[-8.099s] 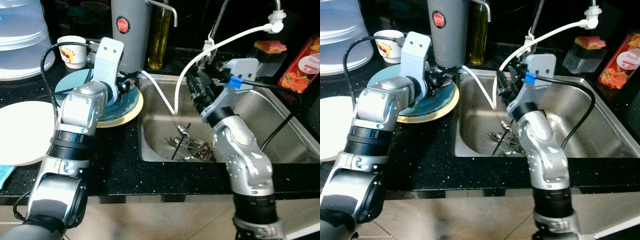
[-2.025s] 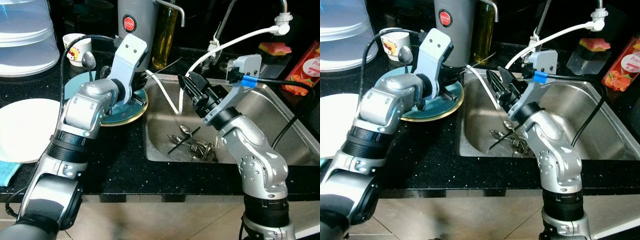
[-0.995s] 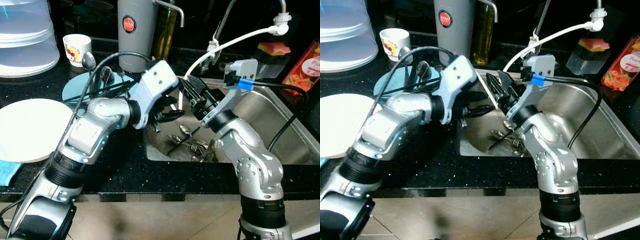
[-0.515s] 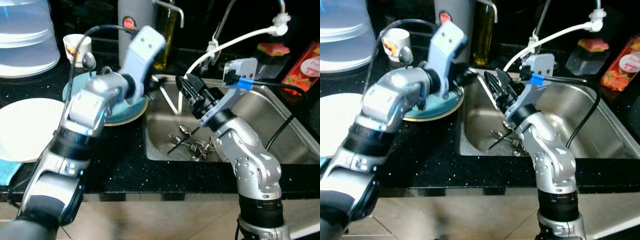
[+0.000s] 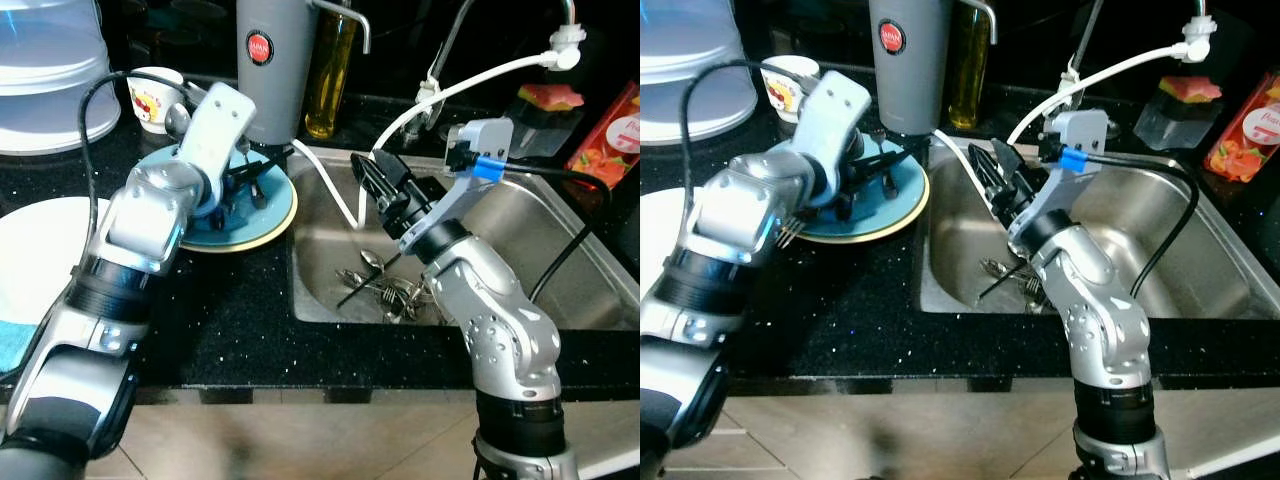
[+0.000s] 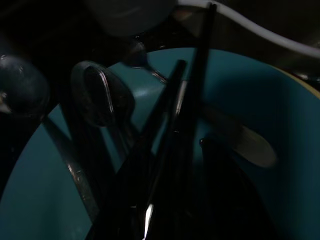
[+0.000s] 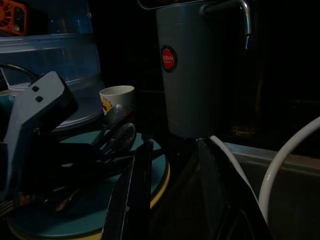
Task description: Kitchen organization
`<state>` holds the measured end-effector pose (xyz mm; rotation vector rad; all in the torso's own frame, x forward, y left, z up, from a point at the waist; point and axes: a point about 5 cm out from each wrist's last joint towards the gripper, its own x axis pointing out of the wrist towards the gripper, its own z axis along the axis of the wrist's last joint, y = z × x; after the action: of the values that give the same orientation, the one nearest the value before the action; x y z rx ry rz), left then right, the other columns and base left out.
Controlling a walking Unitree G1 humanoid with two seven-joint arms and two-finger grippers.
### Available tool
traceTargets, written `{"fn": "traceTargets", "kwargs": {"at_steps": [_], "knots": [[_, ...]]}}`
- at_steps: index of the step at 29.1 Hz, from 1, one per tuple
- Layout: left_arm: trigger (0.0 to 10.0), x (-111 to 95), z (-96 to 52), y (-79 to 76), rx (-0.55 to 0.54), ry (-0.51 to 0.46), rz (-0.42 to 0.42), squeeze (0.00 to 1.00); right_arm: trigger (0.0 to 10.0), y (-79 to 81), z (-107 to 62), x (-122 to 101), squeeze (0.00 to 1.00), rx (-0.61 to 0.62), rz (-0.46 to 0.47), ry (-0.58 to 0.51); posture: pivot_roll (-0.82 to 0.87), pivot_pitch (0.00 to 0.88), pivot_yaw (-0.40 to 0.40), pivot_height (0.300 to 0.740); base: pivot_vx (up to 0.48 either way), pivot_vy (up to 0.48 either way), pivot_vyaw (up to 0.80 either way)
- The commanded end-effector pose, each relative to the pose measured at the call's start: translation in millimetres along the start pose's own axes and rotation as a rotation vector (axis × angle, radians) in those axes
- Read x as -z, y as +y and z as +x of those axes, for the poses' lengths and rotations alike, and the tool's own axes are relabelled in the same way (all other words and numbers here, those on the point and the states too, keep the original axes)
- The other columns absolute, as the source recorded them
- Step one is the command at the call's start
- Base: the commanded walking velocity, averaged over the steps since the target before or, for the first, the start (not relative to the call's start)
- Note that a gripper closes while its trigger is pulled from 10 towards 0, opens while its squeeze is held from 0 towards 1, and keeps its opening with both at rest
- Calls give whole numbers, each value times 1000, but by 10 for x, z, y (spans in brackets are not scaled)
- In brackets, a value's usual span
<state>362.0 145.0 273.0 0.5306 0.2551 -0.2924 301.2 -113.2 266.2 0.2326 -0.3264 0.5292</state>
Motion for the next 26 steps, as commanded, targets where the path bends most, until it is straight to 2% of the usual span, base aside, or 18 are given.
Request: {"fn": "traceTargets", "kwargs": {"at_steps": [1, 4, 9, 13, 15, 19, 23, 26], "knots": [[10000, 10, -38, 19, 6, 5, 56, 0, 10000, -21, -18, 22, 0, 15, -1, 4, 251, 43, -90, 740, 0, 0, 0], [10000, 13, -55, 61, -1, 8, 59, 0, 10000, -21, -19, 21, 0, 15, 1, 3, 251, 43, -90, 740, 0, 0, 0], [10000, -37, -145, 149, 4, -10, 112, 0, 10000, -32, -28, 23, 0, 20, 1, 3, 259, 43, -85, 740, 0, 0, 0], [10000, -32, -180, 132, 39, -3, 121, 0, 10000, -25, -36, 32, 0, 18, 4, 5, 263, 41, -86, 740, 0, 0, 0], [10000, -7, -138, -2, 83, 3, 75, 0, 10000, -18, -30, 41, 0, 16, 7, 6, 263, 39, -86, 740, 0, 0, 0], [10000, 1, -93, -92, 105, 1, 35, 0, 10000, -9, -20, 41, 0, 14, 9, 4, 254, 37, -89, 740, 0, 0, 0], [10000, -19, 35, -352, 156, -11, -117, 0, 10000, 5, -11, 39, 0, 2, 9, 8, 245, 28, -102, 740, 0, 0, 0], [10000, -87, 64, -355, 124, -37, -149, 0, 10000, 3, -3, 34, 0, 0, 9, 6, 245, 20, -105, 740, 0, 0, 0]]}}
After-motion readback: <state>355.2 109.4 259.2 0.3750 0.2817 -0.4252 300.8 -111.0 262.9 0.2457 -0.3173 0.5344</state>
